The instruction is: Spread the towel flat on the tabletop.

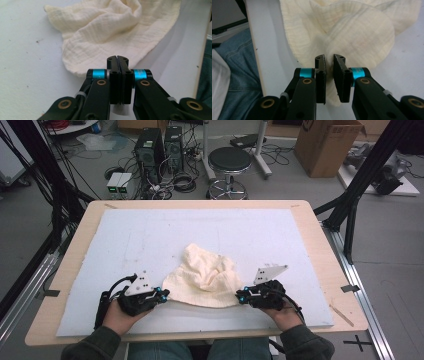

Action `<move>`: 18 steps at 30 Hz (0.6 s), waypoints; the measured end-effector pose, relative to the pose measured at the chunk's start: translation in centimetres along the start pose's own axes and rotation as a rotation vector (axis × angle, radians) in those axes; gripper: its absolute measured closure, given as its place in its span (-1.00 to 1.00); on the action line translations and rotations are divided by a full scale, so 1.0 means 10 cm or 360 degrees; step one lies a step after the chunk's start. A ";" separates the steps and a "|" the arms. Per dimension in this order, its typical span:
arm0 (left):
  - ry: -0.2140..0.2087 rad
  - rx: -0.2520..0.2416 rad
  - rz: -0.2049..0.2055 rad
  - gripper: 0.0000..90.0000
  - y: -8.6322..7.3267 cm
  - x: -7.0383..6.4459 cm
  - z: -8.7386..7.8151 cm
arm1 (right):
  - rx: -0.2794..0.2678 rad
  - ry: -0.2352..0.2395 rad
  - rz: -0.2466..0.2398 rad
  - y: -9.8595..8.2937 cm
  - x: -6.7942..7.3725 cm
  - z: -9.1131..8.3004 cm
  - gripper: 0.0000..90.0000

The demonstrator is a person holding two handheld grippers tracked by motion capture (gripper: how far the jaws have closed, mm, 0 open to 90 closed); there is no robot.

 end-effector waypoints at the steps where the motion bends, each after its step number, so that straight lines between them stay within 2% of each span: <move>1: -0.0010 0.0007 0.0006 0.96 -0.02 -0.02 0.00 | 0.0014 0.0003 -0.0001 -0.02 0.02 0.00 0.77; 6: -0.0058 0.0015 0.0022 0.95 -0.09 -0.14 -0.03 | 0.0018 0.0015 0.0009 -0.05 0.04 -0.01 0.71; 10: -0.0081 -0.0041 0.0009 0.64 -0.02 -0.12 -0.07 | -0.0040 -0.0009 -0.0001 0.03 0.00 -0.05 0.59; 13: -0.0062 -0.0062 0.0001 0.43 0.04 -0.05 -0.08 | -0.0070 -0.0049 -0.0001 0.13 -0.09 -0.06 0.51; 15: -0.0043 -0.0077 -0.0010 0.34 0.09 0.05 -0.05 | -0.0089 -0.0082 0.0007 0.20 -0.18 -0.03 0.38; 18: -0.0027 -0.0070 -0.0076 0.19 0.09 0.19 0.04 | -0.0087 -0.0090 0.0050 0.25 -0.30 0.08 0.19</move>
Point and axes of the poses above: each handheld gripper's, and its own axes: z roughly forward along the jaws, y roughly out of its top, x roughly to its left, the point moved 8 cm from there along z, roughly forward along the jaws, and after that the axes turned 12 degrees about -y, right-handed, at the moved point
